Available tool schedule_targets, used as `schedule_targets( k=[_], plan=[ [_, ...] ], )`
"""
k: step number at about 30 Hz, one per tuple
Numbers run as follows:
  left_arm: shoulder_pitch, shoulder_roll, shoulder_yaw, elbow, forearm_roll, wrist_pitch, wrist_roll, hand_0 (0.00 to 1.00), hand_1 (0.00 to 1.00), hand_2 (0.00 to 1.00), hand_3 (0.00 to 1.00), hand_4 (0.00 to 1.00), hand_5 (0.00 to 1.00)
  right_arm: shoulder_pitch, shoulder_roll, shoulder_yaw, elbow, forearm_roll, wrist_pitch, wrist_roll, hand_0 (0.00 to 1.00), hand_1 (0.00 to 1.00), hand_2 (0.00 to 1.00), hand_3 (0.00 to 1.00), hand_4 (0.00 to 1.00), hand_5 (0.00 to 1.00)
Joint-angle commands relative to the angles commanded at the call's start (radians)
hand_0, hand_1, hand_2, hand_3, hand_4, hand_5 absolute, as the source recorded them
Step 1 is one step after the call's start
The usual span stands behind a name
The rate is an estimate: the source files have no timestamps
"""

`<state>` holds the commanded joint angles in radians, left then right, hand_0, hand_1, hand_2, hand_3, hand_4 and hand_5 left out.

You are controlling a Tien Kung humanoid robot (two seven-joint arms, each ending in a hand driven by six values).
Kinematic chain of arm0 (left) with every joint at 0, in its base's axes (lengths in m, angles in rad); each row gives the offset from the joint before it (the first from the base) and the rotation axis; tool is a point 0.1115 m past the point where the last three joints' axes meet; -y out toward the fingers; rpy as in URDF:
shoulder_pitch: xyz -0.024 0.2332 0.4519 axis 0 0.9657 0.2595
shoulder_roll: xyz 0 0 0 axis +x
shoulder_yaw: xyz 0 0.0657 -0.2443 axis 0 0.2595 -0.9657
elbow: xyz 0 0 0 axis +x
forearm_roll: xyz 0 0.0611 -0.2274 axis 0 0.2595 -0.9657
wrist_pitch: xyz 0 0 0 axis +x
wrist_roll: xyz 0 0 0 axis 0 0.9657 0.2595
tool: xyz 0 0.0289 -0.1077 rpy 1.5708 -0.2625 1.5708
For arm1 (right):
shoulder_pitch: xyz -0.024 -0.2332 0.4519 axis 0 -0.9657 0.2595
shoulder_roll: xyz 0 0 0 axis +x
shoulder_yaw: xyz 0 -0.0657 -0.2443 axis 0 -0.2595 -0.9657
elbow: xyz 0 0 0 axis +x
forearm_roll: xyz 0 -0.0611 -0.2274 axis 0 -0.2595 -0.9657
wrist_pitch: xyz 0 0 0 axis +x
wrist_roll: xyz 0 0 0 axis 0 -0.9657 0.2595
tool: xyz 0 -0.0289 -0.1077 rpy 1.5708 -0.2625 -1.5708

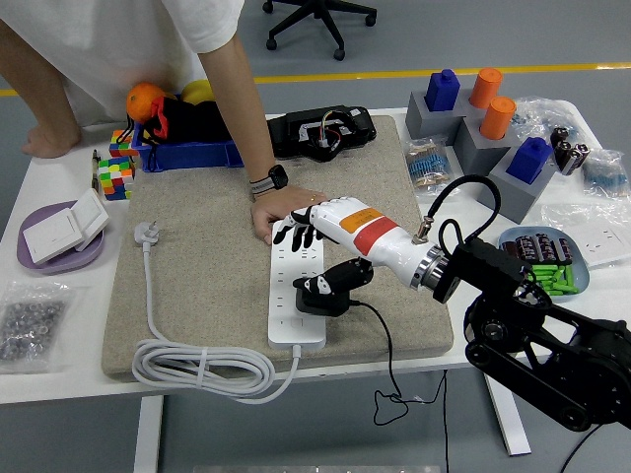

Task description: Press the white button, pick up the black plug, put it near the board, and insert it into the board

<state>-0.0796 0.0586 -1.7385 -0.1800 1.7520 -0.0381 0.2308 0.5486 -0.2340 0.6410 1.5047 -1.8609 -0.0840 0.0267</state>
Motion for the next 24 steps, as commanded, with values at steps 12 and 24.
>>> schedule_targets(
  k=[12, 24],
  plan=[
    [-0.004, 0.003, 0.009, 0.000, -0.003, -0.001, -0.002, 0.833, 0.799, 0.778, 0.803, 0.602, 0.498, -0.057, 0.023, -0.013, -0.042, 0.035, -0.008, 0.004, 0.453, 0.457, 0.470, 0.532, 0.872, 0.087],
    [0.001, -0.002, 0.001, 0.000, 0.001, -0.001, -0.002, 0.833, 0.800, 0.779, 0.803, 0.602, 0.498, -0.060, 0.047, -0.013, -0.130, 0.038, -0.010, 0.017, 0.449, 0.466, 0.486, 0.529, 0.854, 0.087]
  ],
)
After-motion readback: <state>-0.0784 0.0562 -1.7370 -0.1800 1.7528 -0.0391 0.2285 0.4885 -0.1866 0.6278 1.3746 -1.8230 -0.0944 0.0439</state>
